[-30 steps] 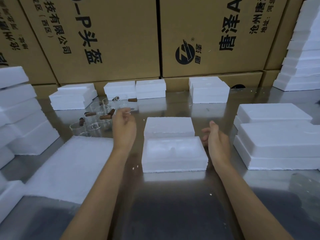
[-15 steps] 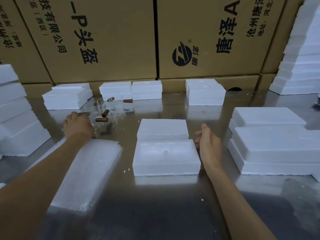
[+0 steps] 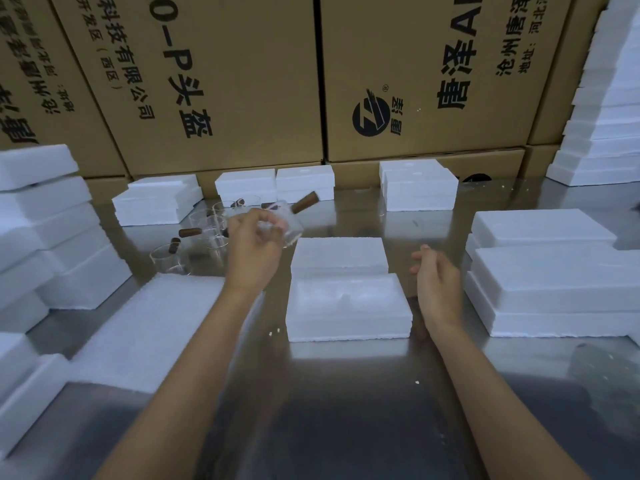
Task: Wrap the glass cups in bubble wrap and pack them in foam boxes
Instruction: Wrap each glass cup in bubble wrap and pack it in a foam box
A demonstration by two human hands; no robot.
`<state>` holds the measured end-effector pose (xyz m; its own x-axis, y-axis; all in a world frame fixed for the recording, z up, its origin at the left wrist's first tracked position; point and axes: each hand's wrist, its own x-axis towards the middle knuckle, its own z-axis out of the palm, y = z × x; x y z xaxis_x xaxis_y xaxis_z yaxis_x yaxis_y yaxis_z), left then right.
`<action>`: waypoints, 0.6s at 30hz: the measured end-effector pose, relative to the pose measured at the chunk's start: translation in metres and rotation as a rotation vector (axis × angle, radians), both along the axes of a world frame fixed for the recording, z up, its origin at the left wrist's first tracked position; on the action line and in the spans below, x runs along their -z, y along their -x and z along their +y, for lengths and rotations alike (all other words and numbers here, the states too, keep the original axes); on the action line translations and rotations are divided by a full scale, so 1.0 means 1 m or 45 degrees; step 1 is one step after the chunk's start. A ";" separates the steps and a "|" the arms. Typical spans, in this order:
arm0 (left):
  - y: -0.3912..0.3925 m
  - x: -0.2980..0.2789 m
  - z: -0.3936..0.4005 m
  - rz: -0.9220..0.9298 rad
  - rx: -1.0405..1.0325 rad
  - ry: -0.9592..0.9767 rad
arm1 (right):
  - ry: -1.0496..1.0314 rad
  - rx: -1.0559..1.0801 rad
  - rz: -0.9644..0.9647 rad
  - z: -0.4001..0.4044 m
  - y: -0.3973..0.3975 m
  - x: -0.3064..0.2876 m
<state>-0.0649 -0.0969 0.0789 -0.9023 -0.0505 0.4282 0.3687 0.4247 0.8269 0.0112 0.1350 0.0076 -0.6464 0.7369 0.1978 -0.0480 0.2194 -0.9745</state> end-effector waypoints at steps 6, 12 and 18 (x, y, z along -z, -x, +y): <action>-0.054 0.000 0.035 -0.056 0.152 -0.493 | -0.651 0.003 0.319 -0.041 -0.030 -0.021; -0.067 0.017 0.042 -0.068 0.291 -0.529 | -0.780 -0.185 0.271 -0.087 -0.026 -0.021; -0.068 0.019 0.036 -0.111 0.365 -0.696 | -0.574 -0.155 0.298 -0.105 -0.019 -0.025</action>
